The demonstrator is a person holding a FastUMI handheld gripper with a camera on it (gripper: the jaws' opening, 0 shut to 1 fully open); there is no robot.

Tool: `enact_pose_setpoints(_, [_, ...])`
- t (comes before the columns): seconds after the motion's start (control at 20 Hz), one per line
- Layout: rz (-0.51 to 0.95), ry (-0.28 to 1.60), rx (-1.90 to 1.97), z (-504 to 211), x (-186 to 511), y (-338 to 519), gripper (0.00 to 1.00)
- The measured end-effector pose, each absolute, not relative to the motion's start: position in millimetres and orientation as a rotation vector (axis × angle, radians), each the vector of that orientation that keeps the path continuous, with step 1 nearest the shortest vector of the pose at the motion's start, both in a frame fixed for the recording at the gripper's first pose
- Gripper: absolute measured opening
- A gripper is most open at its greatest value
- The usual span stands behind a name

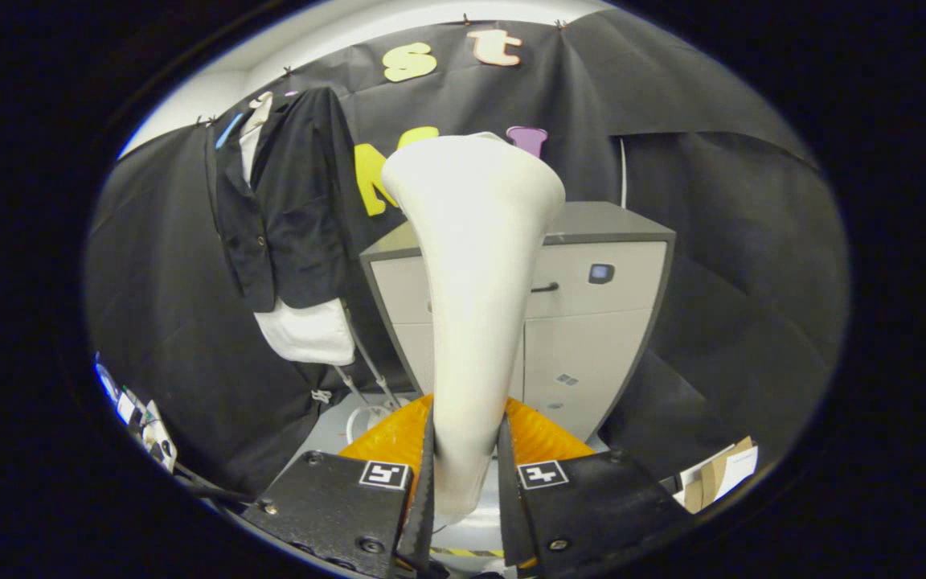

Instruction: Iron the clothes twice with a garment steamer, once on the left side and once on the right side.

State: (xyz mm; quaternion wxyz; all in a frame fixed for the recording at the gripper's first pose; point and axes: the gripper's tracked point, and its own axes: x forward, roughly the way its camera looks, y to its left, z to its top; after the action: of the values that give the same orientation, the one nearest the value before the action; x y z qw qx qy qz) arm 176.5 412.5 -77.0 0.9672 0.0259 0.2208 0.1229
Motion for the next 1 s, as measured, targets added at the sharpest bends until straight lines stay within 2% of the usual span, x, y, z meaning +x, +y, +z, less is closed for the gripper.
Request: enact_pose_setpoints(1.0, [0.195, 0.452, 0.116, -79.2, 168.2, 398.3, 0.36])
